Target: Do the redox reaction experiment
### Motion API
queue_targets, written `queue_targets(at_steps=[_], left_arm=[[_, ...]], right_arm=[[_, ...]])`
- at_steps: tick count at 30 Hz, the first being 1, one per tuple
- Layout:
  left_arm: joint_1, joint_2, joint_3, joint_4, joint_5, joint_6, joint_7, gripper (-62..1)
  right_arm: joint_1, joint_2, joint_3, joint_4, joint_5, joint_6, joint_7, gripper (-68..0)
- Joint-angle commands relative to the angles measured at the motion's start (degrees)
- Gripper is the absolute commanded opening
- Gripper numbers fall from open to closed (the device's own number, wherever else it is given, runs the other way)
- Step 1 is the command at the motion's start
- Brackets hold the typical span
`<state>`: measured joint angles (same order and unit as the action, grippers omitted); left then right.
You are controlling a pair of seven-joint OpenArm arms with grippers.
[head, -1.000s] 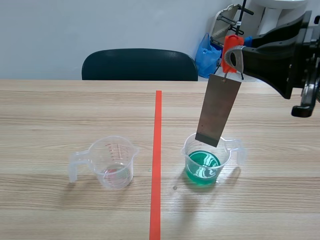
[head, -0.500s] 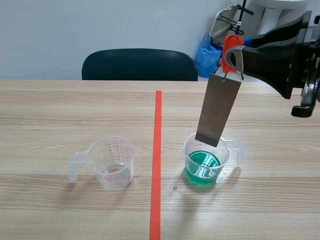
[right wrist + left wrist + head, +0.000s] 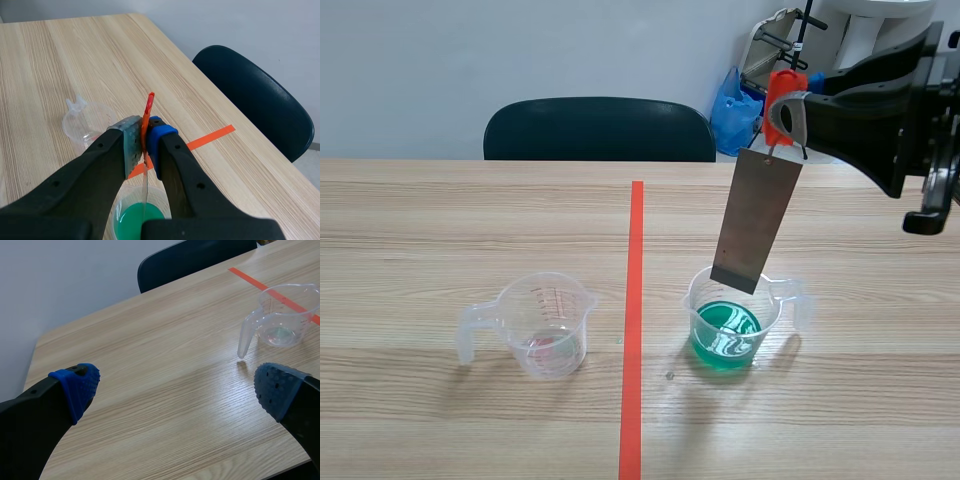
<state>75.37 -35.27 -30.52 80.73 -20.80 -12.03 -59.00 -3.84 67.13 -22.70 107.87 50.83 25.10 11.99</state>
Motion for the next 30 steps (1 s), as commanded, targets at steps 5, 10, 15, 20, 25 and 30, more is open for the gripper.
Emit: queue_targets(at_steps=[5, 10, 15, 20, 25, 30], left_arm=[[0.1, 0.3, -0.7, 0.2, -0.4, 0.0, -1.2, 1.4], [0.1, 0.3, -0.7, 0.2, -0.4, 0.0, -1.2, 1.4], [0.1, 0.3, -0.7, 0.2, -0.4, 0.0, -1.2, 1.4], [0.1, 0.3, -0.7, 0.2, -0.4, 0.0, -1.2, 1.4], [0.1, 0.3, -0.7, 0.2, -0.4, 0.0, -1.2, 1.4], [0.1, 0.3, -0.7, 0.2, -0.4, 0.0, -1.2, 1.4]], right_arm=[[0.7, 0.2, 0.9, 0.3, 0.8, 0.0, 1.2, -66.9], [0.7, 0.2, 0.9, 0.3, 0.8, 0.0, 1.2, -66.9], [0.7, 0.2, 0.9, 0.3, 0.8, 0.0, 1.2, -66.9], [0.7, 0.2, 0.9, 0.3, 0.8, 0.0, 1.2, -66.9], [0.7, 0.2, 0.9, 0.3, 0.8, 0.0, 1.0, -66.9], [0.7, -0.2, 0.9, 0.3, -0.1, 0.0, 0.8, -66.9]])
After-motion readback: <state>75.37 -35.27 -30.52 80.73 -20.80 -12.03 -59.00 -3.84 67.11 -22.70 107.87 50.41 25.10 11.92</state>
